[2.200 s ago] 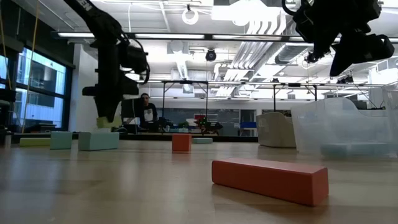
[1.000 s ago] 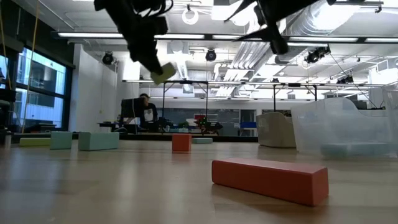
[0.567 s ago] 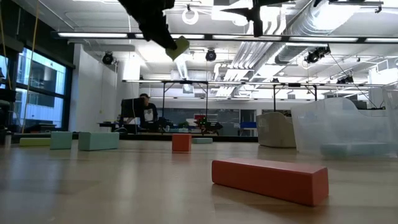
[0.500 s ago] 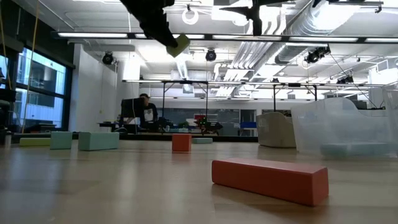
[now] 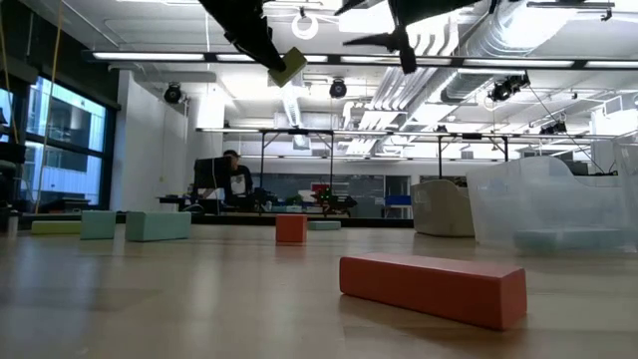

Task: Sort & place blocks by color
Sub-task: Put the light green block into the gray bin

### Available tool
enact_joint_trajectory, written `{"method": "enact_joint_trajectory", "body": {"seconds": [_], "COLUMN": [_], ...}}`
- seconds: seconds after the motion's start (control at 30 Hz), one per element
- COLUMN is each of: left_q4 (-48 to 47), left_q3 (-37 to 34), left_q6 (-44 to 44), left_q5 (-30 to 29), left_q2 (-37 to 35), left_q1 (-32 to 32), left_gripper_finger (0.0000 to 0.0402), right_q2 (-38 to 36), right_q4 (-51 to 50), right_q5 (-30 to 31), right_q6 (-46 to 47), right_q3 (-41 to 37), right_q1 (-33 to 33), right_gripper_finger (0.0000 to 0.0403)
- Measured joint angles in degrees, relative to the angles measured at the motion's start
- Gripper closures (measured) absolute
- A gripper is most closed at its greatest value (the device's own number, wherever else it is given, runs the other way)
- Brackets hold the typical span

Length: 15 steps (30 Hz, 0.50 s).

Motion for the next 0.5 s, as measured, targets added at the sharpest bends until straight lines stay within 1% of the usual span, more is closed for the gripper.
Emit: {"method": "enact_joint_trajectory", "body": {"seconds": [0.13,0.27,0.5], "left_q4": [-1.85,-4.69,-3.73], "left_q3": [0.0,0.0,0.0], "left_q6": [0.0,-0.04,-0.02], "left_q5": [0.01,-0.1,-0.45], "left_q2": [0.19,1.97,5.59], "left_q1": [-0.33,-1.4,-4.84], "left_gripper_finger": [0.0401,0.0401,0.0401], "right_q2": [1.91,3.77,7.33], "right_q4": [-0.69,-1.01,-2.12], "right_q5": [-0.21,-0.54,-1.97], "right_q6": [2.39,3.22,5.63], "right_q3": [0.0,0.02,0.02], "right_q1": [-0.65,-0.69,-0.66], "right_gripper_finger": [0.0213,0.0213,0.0213]}}
